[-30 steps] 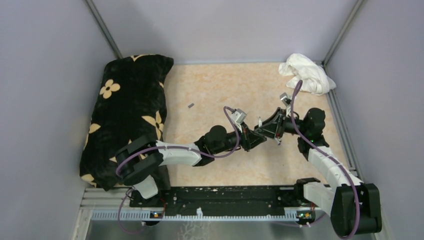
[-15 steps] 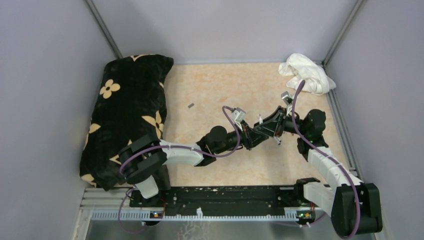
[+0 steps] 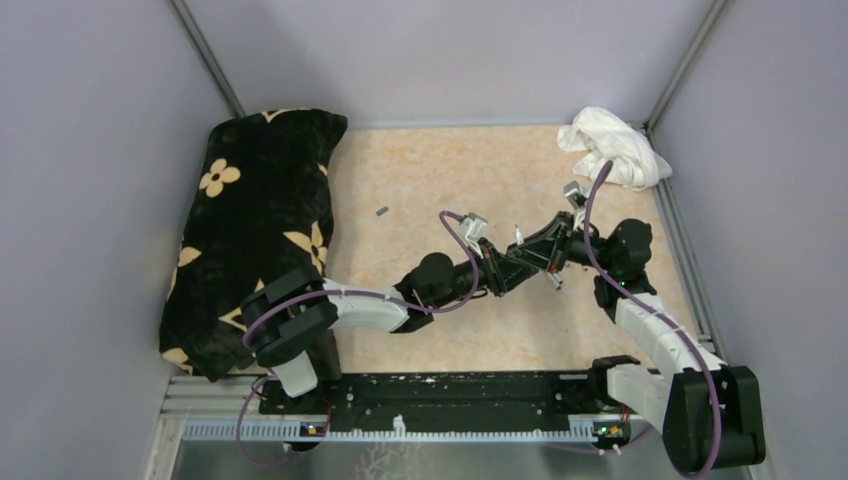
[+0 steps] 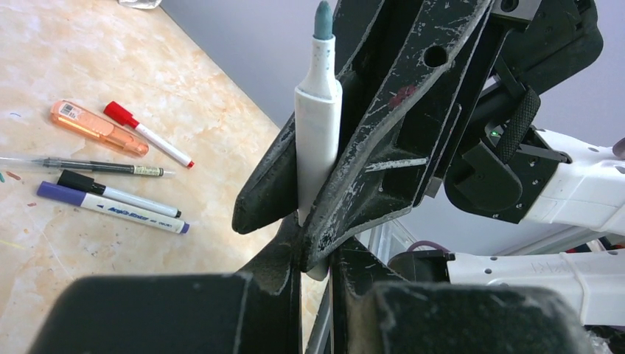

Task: Insert the pens into the pen caps
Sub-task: Pick up the pen from the center of the board.

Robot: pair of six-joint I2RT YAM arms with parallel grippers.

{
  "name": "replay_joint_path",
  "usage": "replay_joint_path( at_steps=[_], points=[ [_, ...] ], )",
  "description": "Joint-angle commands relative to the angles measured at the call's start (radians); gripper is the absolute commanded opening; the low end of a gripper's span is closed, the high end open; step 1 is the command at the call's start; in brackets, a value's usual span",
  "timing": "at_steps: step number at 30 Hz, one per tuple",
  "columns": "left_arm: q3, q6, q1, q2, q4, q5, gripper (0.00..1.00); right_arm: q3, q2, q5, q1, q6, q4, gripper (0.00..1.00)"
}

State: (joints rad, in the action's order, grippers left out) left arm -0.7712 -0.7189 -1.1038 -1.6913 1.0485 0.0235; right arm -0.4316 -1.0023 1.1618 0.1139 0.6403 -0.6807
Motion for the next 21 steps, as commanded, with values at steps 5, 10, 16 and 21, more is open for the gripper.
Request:
replay_joint_path(
  at_steps=[5,10,16,21],
  points=[
    [-0.043,-0.005,0.03,-0.008,0.171,0.052,0.18,-0.026,0.004,0.049,0.023,-0.086,0.111,0.0],
    [0.074,0.017,0.074,0.035,0.16,0.215,0.48,-0.069,0.01,0.059,0.001,-0.164,0.226,0.0],
    [0.244,0.164,0.121,0.199,-0.015,0.348,0.69,-0.118,0.011,0.07,-0.014,-0.294,0.37,0.0],
    [0.254,0.311,0.245,0.406,-0.477,0.3,0.76,-0.159,0.015,0.086,-0.025,-0.428,0.503,0.0]
  ],
)
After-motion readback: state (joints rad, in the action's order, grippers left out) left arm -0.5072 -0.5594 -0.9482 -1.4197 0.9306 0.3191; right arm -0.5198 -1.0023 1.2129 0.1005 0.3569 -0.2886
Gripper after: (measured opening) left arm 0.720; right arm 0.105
